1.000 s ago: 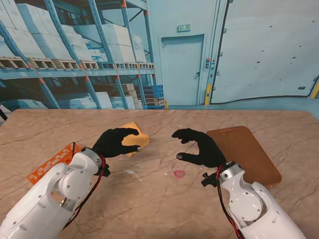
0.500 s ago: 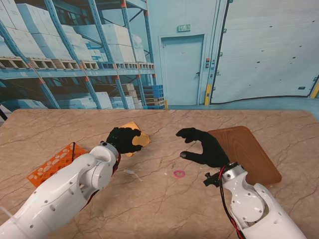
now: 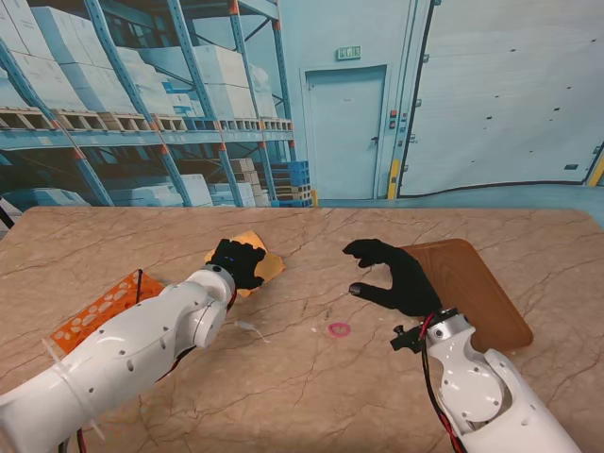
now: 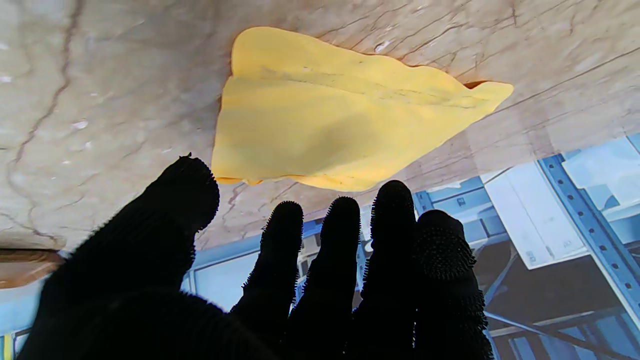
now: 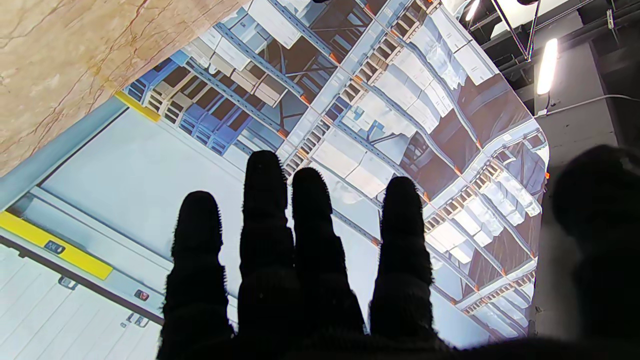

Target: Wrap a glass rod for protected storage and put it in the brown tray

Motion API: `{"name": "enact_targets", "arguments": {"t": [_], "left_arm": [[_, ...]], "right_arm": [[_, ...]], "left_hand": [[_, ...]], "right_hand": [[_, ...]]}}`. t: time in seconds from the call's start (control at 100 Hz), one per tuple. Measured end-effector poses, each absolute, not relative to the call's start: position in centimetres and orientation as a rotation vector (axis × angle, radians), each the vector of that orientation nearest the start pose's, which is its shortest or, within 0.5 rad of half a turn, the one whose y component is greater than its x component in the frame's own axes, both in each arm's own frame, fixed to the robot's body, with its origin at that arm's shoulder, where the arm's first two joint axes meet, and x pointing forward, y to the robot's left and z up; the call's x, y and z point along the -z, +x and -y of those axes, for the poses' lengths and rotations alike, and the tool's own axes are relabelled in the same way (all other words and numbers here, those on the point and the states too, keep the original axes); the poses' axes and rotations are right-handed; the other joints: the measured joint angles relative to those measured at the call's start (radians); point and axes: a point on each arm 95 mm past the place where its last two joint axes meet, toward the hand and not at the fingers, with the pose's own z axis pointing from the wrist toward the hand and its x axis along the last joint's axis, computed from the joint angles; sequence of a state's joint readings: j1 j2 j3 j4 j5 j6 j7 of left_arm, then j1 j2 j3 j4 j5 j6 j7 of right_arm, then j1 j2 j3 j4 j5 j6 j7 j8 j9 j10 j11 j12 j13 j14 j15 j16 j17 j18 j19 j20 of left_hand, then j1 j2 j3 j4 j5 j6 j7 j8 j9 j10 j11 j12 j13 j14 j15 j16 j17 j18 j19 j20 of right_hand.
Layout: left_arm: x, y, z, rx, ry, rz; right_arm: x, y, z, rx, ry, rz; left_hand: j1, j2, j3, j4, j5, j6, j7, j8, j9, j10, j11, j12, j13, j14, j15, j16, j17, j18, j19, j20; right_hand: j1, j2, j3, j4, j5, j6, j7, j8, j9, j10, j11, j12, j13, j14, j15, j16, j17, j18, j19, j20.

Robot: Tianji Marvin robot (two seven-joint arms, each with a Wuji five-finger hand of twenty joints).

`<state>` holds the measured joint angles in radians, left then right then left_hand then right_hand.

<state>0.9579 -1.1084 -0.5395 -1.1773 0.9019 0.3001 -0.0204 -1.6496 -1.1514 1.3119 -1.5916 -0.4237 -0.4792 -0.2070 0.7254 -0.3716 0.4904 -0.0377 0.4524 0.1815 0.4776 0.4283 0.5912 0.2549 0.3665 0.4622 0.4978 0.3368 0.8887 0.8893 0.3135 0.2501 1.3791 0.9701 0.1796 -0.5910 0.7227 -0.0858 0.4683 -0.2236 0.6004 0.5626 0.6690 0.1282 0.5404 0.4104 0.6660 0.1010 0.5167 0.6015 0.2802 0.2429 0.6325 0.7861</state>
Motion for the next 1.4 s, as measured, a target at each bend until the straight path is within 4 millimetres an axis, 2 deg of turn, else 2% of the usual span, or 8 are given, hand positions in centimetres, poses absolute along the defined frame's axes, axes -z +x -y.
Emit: {"name": "enact_targets", "arguments": {"t": [0.42, 0.66, 0.76, 0.93, 0.99, 1.13, 1.21, 1.4], "left_arm": [[35.8, 50.5, 7.6, 1.069, -0.955, -1.758], [36.5, 51.0, 7.9, 1.008, -0.907, -1.793], [36.9, 51.4, 7.8, 0.987, -0.888, -1.800], [37.2, 51.6, 7.7, 0.994, -0.893, -1.809], [37.3, 51.6, 7.9, 0.989, -0.869, -1.824], [37.4, 51.9, 8.1, 0.996, -0.861, -1.825], [37.6, 52.0, 8.3, 0.998, -0.850, -1.830], [37.6, 52.3, 8.9, 0.994, -0.853, -1.834]], "right_arm": [[30.3, 37.7, 0.5, 2.748, -1.657, 1.150], [30.3, 37.6, 0.7, 2.755, -1.666, 1.136], [30.4, 37.6, 0.7, 2.755, -1.668, 1.132], [30.4, 37.6, 0.7, 2.752, -1.668, 1.130], [30.4, 37.6, 0.7, 2.750, -1.669, 1.130], [30.4, 37.6, 0.7, 2.747, -1.670, 1.125], [30.4, 37.6, 0.7, 2.747, -1.669, 1.125], [30.4, 37.7, 0.7, 2.749, -1.670, 1.122]], "left_hand": [[-0.027, 0.000, 0.038, 0.000, 0.000, 0.005, 0.040, 0.000, 0.000, 0.000, 0.036, 0.008, 0.001, 0.000, 0.016, 0.000, 0.012, -0.001, 0.012, 0.006], [-0.042, -0.016, 0.119, 0.000, 0.000, 0.023, 0.078, 0.000, 0.003, 0.001, 0.056, 0.010, 0.017, 0.000, 0.027, 0.000, 0.026, -0.001, 0.020, 0.006], [-0.052, -0.055, 0.168, 0.000, 0.001, 0.024, 0.117, 0.010, 0.034, 0.001, 0.090, 0.015, 0.043, 0.000, 0.039, 0.000, 0.052, -0.001, 0.034, 0.006], [-0.052, -0.062, 0.255, 0.007, 0.033, 0.024, 0.173, 0.024, 0.104, 0.001, 0.104, 0.019, 0.092, 0.000, 0.052, -0.002, 0.088, 0.006, 0.051, 0.005], [-0.052, -0.061, 0.291, 0.008, 0.036, 0.050, 0.187, 0.039, 0.134, 0.000, 0.113, 0.019, 0.112, 0.000, 0.052, -0.010, 0.103, 0.008, 0.060, 0.001], [-0.043, -0.062, 0.298, 0.008, 0.058, 0.066, 0.233, 0.050, 0.198, -0.001, 0.126, 0.019, 0.143, -0.001, 0.052, -0.037, 0.119, 0.019, 0.061, -0.016], [-0.041, -0.062, 0.325, 0.008, 0.067, 0.098, 0.251, 0.052, 0.225, -0.003, 0.126, 0.019, 0.167, -0.001, 0.045, -0.058, 0.125, 0.029, 0.061, -0.033], [-0.006, -0.103, 0.354, 0.009, 0.097, 0.117, 0.312, 0.036, 0.274, -0.014, 0.137, 0.019, 0.205, -0.001, 0.038, -0.094, 0.138, 0.038, 0.063, -0.066]], "right_hand": [[0.000, 0.000, 0.000, 0.000, 0.000, 0.000, 0.000, 0.000, 0.000, 0.000, 0.000, 0.000, 0.000, 0.000, 0.000, 0.000, 0.000, 0.000, 0.000, 0.000], [0.000, 0.000, 0.000, 0.000, 0.000, 0.000, 0.000, 0.000, 0.000, 0.000, 0.000, 0.000, 0.000, 0.000, 0.000, 0.000, 0.000, 0.000, 0.000, 0.000], [0.000, 0.000, 0.000, 0.000, 0.000, 0.000, 0.000, 0.000, 0.000, 0.000, 0.000, 0.000, 0.000, 0.000, 0.000, 0.000, 0.000, 0.000, 0.000, 0.000], [0.000, 0.000, 0.000, 0.000, 0.000, 0.000, 0.000, 0.000, 0.000, 0.000, 0.000, 0.000, 0.000, 0.000, 0.000, 0.000, 0.000, 0.000, 0.000, 0.000], [0.000, 0.000, 0.000, 0.000, 0.000, 0.000, 0.000, 0.000, 0.000, 0.000, 0.000, 0.000, 0.000, 0.000, 0.000, 0.000, 0.000, 0.000, 0.000, 0.000], [0.000, 0.000, 0.000, 0.000, 0.000, 0.000, 0.000, 0.000, 0.000, 0.000, 0.000, 0.000, 0.000, 0.000, 0.000, 0.000, 0.000, 0.000, 0.000, 0.000], [0.000, 0.000, 0.001, 0.000, 0.000, 0.000, 0.000, 0.000, 0.000, 0.000, 0.000, 0.000, 0.000, 0.000, 0.000, 0.000, 0.000, 0.000, 0.000, 0.000], [0.000, 0.000, 0.001, 0.000, 0.000, 0.000, 0.000, 0.000, 0.000, 0.000, 0.000, 0.000, 0.000, 0.000, 0.000, 0.000, 0.000, 0.000, 0.000, 0.000]]}}
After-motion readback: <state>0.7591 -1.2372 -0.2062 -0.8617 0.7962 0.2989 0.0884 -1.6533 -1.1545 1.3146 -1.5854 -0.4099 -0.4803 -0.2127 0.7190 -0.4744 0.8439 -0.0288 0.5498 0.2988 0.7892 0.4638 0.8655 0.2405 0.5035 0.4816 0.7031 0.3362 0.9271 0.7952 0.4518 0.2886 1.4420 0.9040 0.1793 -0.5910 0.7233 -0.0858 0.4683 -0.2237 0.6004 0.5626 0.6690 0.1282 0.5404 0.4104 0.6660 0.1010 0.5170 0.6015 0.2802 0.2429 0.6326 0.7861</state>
